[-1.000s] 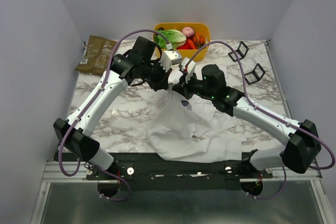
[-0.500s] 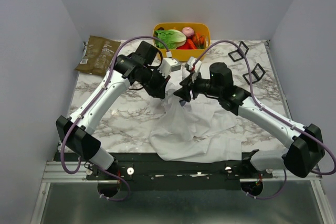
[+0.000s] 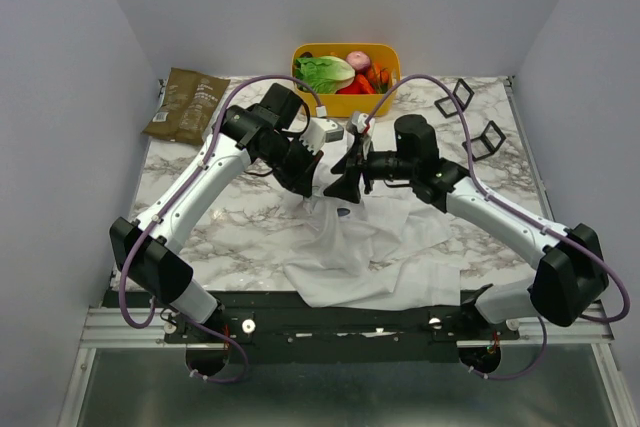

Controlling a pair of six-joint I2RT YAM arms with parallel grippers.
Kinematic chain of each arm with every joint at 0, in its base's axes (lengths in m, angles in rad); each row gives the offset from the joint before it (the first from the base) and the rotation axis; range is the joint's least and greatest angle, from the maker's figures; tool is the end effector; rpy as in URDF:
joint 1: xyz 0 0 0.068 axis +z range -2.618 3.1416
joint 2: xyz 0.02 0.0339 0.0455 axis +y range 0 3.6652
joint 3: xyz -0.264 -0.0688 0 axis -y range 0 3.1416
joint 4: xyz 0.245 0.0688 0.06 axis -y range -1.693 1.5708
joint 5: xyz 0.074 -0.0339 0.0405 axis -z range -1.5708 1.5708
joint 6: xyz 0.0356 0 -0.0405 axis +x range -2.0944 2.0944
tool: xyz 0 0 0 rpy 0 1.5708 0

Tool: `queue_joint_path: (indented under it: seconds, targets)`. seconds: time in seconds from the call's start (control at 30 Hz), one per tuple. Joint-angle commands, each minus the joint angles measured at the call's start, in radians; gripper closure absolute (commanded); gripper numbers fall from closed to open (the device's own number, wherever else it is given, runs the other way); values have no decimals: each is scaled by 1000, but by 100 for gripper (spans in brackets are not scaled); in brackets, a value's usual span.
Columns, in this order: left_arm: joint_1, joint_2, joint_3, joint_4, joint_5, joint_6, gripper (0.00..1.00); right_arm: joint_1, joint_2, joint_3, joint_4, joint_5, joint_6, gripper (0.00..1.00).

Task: Remove the brooch from the garment
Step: Remove the brooch from the clothes.

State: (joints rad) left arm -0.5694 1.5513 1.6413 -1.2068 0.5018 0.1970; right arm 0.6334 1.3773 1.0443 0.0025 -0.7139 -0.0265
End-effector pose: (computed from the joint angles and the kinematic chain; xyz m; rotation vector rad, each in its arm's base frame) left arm 0.2431 -0.1760 0.3647 1.1503 2.4286 -0.7904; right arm 0.2408 0.2057 0.3164 -1.0934 1.6322 1.0807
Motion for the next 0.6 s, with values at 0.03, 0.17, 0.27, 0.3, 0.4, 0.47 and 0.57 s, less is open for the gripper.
queue_joint_path:
  seconds: [0.03, 0.17, 0.27, 0.3, 0.4, 0.47, 0.57]
  targets:
    - [0, -7, -6, -7, 50, -5, 100, 0, 35, 31, 22, -113, 14, 27]
    - [-1, 4, -6, -7, 53, -5, 100, 2, 45, 29, 28, -147, 19, 27]
    - [-1, 12, -3, -5, 55, -5, 100, 21, 48, 28, 30, -142, 16, 27]
    - [-1, 12, -1, -5, 55, -5, 100, 26, 52, 29, 30, -141, 16, 27]
    - [-1, 18, -1, -4, 60, -4, 100, 40, 62, 33, 30, -131, 14, 27]
    - [0, 13, -1, -5, 60, -2, 100, 45, 74, 36, 28, -121, 14, 27]
    - [-1, 7, -5, -4, 63, 1, 100, 48, 88, 40, 28, -95, 14, 30]
